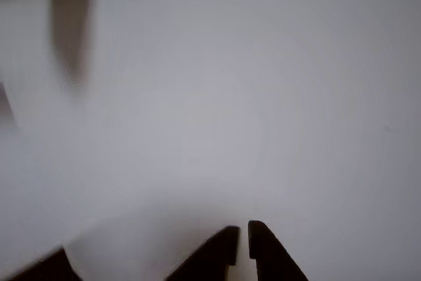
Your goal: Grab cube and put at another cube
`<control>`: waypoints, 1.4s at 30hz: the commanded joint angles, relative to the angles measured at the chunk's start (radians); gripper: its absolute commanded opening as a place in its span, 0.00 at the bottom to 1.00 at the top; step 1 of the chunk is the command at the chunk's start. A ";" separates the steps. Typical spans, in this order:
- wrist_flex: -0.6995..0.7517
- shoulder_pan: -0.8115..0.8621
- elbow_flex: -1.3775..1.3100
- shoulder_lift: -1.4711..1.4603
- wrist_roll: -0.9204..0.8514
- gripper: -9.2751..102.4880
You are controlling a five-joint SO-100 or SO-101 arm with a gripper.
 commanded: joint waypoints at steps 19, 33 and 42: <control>0.015 -0.414 -0.950 -1.115 -0.014 0.46; -0.043 -0.634 -1.273 -1.571 0.074 0.50; 0.054 -0.726 -1.626 -1.933 0.204 0.54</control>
